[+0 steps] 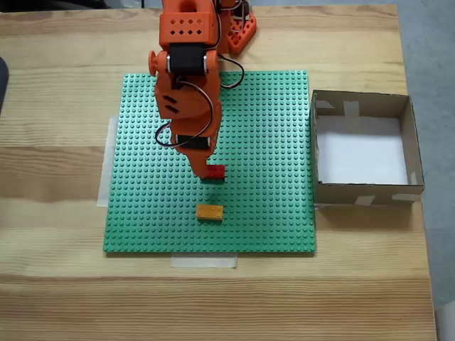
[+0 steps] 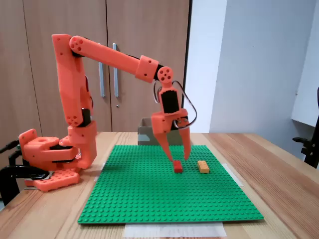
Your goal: Pick the red lego block and put it in the box.
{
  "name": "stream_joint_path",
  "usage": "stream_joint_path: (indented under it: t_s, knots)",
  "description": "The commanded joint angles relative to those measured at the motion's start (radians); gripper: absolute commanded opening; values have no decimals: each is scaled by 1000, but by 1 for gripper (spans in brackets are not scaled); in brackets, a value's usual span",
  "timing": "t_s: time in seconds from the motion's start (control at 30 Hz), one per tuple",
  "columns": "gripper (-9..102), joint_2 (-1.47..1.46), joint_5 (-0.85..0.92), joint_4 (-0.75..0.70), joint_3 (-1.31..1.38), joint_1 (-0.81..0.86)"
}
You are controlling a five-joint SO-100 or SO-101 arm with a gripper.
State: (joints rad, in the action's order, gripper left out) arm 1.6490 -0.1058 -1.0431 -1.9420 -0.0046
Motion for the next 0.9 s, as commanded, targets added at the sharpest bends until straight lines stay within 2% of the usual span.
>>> stream_joint_path:
  t_s: [0.0, 0.13, 0.87]
  knots:
    - [21, 2, -3, -2, 26, 11]
    - [24, -5, -11, -5, 25, 12]
    - [23, -84, 6, 25, 46, 15]
